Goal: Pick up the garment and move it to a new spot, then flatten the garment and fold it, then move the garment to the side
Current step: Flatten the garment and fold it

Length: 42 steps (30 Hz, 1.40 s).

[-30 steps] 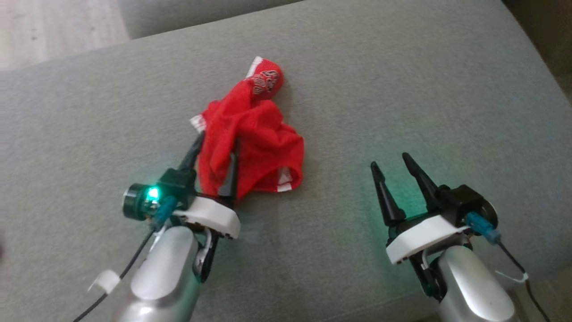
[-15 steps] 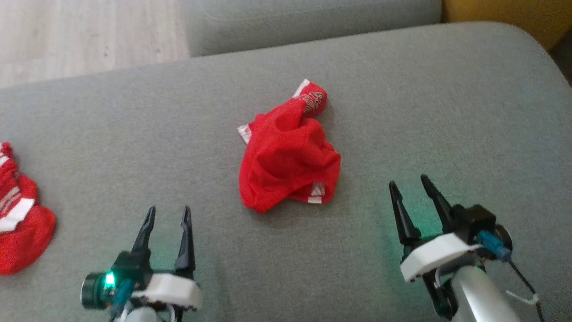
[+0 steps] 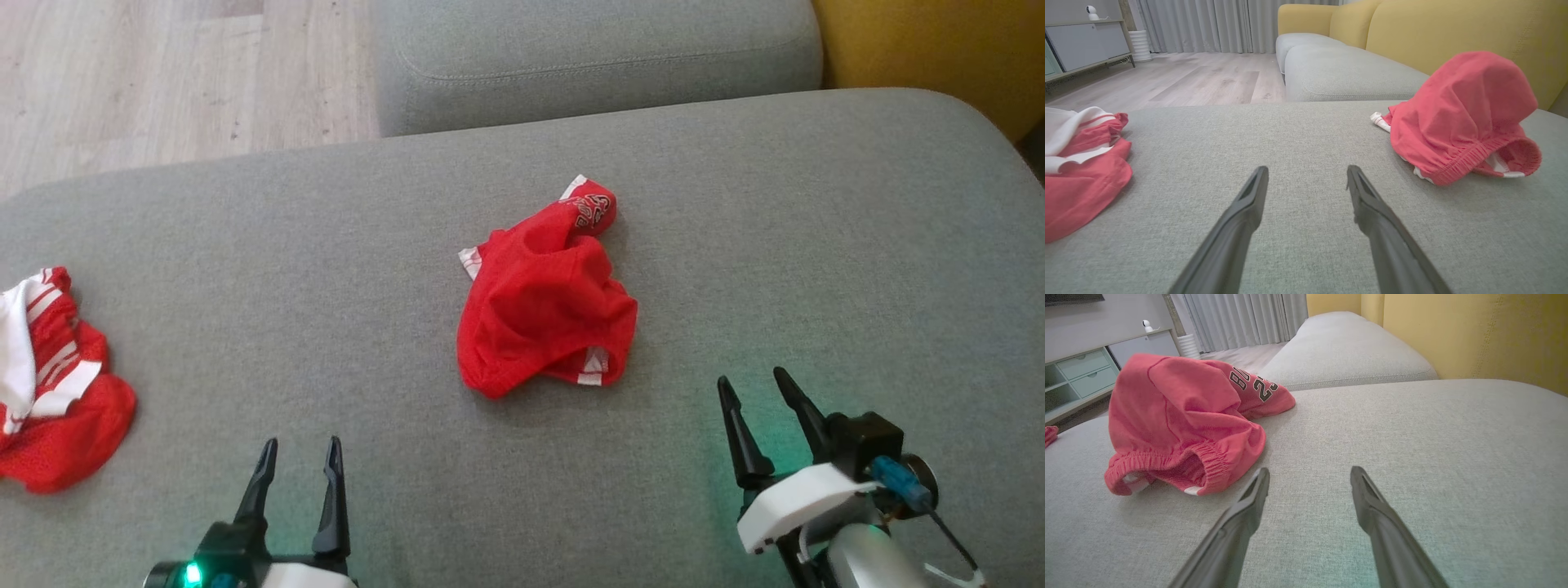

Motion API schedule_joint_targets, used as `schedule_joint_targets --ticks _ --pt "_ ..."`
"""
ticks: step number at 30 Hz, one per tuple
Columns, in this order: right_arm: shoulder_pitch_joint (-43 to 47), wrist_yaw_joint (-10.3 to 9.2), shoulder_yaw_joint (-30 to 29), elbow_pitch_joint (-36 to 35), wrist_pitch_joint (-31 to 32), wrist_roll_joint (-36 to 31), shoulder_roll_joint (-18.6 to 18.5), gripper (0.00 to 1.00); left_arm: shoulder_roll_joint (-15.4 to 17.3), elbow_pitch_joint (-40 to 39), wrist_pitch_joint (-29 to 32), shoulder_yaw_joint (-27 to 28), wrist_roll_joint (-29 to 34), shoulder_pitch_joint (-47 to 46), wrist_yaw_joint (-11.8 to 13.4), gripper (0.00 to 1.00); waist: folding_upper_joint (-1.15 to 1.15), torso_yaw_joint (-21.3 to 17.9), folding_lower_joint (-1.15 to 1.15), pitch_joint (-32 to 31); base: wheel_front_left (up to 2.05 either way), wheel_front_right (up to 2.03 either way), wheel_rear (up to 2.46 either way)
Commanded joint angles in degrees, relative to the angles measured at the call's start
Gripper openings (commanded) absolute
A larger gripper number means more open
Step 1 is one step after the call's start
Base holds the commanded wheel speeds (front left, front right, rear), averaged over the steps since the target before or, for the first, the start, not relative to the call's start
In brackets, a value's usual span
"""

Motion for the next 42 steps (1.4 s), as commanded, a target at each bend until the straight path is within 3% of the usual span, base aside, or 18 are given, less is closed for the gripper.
schedule_joint_targets --ticks 1,10,17,24,26,27,28,35,42 --pt "-1.2 -0.04 1.5 -1.5 -0.2 0.1 0.3 1.0 -0.1 -1.8 -0.6 1.9 0.6 -1.6 -0.4 1.0 0.0 0.1 0.01 0.1 0.0 0.0 0.0" --pt "-6.1 -0.04 9.6 0.8 -0.2 6.0 0.3 1.0 -0.2 -0.8 -0.6 -1.2 0.1 -4.0 -1.2 1.0 0.0 3.4 0.01 3.2 0.0 0.0 0.0" --pt "-9.7 -0.04 8.8 5.8 -0.2 5.2 0.3 1.0 -0.2 0.2 -0.6 -6.0 -1.1 -6.4 -0.8 1.0 0.0 8.3 0.01 5.7 0.0 0.0 0.0" --pt "-11.3 -0.04 7.7 9.4 -0.2 6.0 0.3 1.0 -0.2 0.7 -0.6 -7.4 -2.1 -7.4 -0.1 1.0 0.0 9.6 0.01 7.3 0.0 0.0 0.0" --pt "-11.8 -0.04 7.5 9.7 -0.2 6.4 0.3 0.68 -0.2 0.7 -0.6 -7.4 -2.2 -7.6 0.2 1.0 0.0 9.6 0.01 7.5 0.0 0.0 0.0" --pt "-12.0 -0.04 7.2 9.6 -0.2 6.6 0.3 0.27 -0.2 0.7 -0.6 -7.3 -2.3 -7.7 0.3 1.0 0.0 9.5 0.01 7.7 0.0 0.0 0.0" --pt "-12.2 -0.04 6.8 9.6 -0.2 6.7 0.3 0.0 -0.2 0.6 -0.6 -7.2 -2.5 -7.8 0.4 1.0 0.0 9.5 0.01 7.8 0.0 0.0 0.0" --pt "-14.4 -0.04 -2.6 4.5 -0.2 3.1 -0.7 0.0 -0.2 0.6 -0.6 -7.3 -3.0 -7.9 0.8 1.0 0.0 8.3 0.01 6.8 0.0 0.0 0.0" --pt "-23.6 -0.04 -6.5 -7.1 -0.2 -2.0 -8.0 0.0 -0.2 1.0 -0.6 -7.2 -3.6 -6.9 0.7 1.0 0.0 6.8 0.01 4.1 0.0 0.0 0.0"
